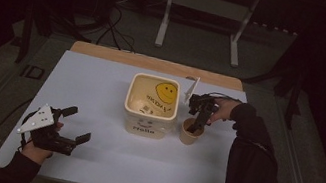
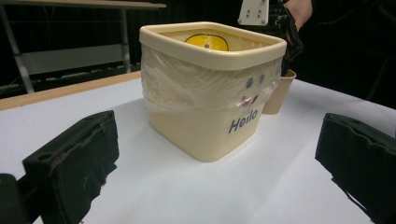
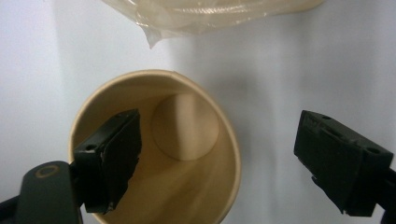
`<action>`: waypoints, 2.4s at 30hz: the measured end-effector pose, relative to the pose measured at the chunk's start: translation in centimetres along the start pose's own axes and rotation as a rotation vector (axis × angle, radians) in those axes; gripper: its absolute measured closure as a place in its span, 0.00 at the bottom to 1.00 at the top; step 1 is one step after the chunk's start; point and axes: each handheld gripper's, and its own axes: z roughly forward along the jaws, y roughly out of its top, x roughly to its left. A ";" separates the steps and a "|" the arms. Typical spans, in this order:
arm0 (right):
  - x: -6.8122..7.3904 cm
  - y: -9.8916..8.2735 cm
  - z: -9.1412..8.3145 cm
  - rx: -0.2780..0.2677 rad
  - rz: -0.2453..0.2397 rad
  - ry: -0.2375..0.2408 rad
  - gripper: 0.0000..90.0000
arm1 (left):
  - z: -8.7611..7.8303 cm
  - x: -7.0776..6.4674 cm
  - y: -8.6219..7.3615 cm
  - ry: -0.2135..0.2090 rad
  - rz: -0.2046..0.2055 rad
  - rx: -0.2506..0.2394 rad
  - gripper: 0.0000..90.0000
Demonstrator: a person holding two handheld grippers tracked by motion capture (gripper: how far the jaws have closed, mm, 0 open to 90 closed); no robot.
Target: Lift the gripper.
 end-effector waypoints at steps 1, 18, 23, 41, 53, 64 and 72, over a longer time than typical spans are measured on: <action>0.0 0.0 0.0 -0.002 -0.003 0.000 0.16 | 0.0 0.0 0.0 0.001 0.000 -0.001 0.01; 0.3 0.5 -1.3 0.013 -0.003 -0.016 0.15 | -0.1 -0.1 0.1 0.000 0.009 0.001 0.01; 0.6 0.8 -2.2 0.017 -0.004 -0.023 0.15 | -0.2 -0.1 0.1 0.000 0.010 -0.005 0.01; 2.0 0.8 -6.8 0.029 0.008 -0.073 0.14 | -0.2 -0.1 0.2 -0.005 0.011 -0.005 0.01; 3.7 1.0 -9.9 0.018 0.010 -0.090 0.14 | -0.1 -0.1 0.1 -0.007 0.009 0.000 0.01; 5.5 1.7 -11.9 0.017 0.005 -0.090 0.13 | -0.1 0.0 0.1 -0.010 0.005 -0.005 0.01; 7.1 2.4 -11.8 0.038 -0.028 -0.078 0.13 | -0.1 0.0 0.1 -0.013 0.009 -0.003 0.01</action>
